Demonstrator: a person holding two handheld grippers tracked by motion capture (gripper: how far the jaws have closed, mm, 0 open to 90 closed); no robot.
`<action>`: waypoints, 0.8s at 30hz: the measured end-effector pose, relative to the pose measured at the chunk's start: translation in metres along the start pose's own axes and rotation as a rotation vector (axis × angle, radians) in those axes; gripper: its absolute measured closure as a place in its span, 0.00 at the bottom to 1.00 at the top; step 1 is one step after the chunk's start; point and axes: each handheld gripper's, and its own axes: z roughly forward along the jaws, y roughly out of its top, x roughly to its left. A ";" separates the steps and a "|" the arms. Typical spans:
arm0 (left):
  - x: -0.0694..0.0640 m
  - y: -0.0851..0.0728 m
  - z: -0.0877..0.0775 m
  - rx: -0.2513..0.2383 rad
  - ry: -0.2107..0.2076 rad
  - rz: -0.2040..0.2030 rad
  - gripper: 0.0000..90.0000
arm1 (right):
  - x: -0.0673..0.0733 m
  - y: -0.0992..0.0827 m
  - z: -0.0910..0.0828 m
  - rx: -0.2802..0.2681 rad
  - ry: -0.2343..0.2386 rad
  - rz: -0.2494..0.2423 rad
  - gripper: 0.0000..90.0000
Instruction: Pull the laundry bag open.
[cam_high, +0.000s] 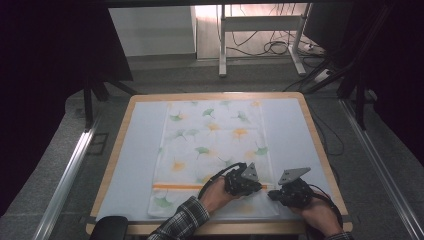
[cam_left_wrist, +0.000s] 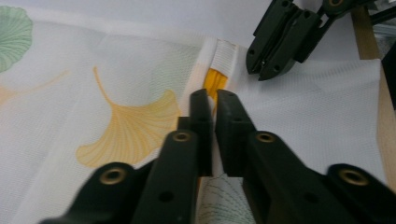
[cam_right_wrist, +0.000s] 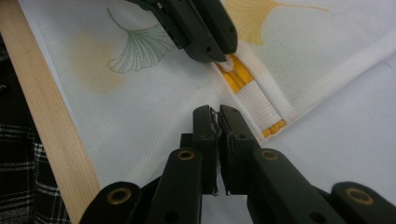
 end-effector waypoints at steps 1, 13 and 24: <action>0.000 0.000 0.000 0.002 0.002 -0.005 0.98 | 0.000 0.000 0.000 0.000 0.000 0.000 0.94; 0.009 -0.004 -0.004 -0.009 -0.013 -0.091 1.00 | -0.001 0.000 0.000 0.000 0.001 0.010 0.98; 0.012 -0.009 -0.011 0.007 -0.014 -0.108 1.00 | -0.001 0.002 0.001 0.017 -0.011 0.047 1.00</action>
